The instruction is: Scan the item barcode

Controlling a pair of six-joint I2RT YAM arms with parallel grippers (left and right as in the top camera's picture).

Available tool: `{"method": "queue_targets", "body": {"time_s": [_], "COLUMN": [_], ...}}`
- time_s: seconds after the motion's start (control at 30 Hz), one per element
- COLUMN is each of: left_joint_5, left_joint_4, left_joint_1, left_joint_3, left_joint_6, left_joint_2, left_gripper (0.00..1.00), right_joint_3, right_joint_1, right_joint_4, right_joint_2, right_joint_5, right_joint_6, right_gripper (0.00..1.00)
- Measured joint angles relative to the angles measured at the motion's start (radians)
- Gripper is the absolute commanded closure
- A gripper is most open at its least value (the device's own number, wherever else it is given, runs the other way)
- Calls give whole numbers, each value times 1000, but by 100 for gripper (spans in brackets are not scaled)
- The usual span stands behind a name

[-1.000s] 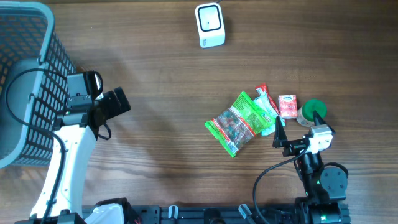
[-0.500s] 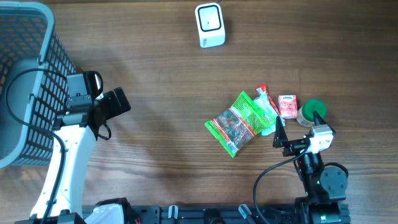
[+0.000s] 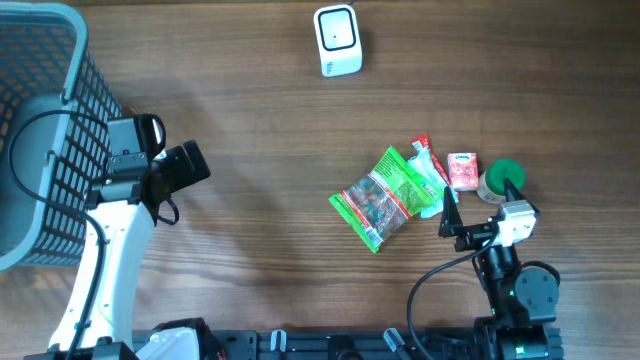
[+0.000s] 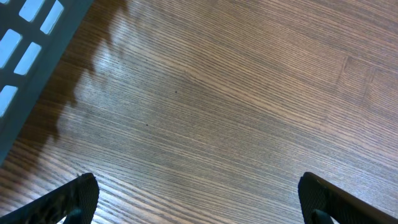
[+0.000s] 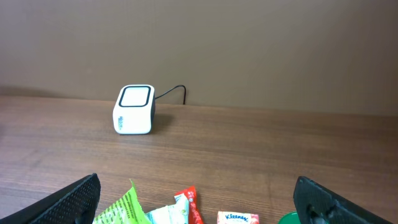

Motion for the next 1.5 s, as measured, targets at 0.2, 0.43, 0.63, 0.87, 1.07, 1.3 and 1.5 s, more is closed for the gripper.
{"method": "queue_targets", "body": {"time_s": [0.2,0.43,0.63,0.87,1.07,1.3,1.5], "left_joint_5": [0,0,0,0,0,0,0], "left_joint_4": [-1,-8,-5,-6,-56,-232,-416], "left_joint_1": [0,0,0,0,0,0,0], "left_joint_3": [0,0,0,3,3,-6,-75], "left_joint_6": [0,0,0,0,0,0,0], "left_joint_2": [0,-175,-518,-850,-977,-1165,-1274], "left_gripper": [0,0,0,0,0,0,0], "right_joint_3": [0,0,0,0,0,0,0], "right_joint_1": [0,0,0,0,0,0,0], "right_joint_4": [0,-3,-3,-3,-3,-3,-3], "right_joint_2": [0,0,0,-1,-2,-2,-2], "right_joint_5": [0,3,3,3,3,3,3], "right_joint_6": [0,0,0,0,0,0,0], "right_gripper": [0,0,0,0,0,0,0]}}
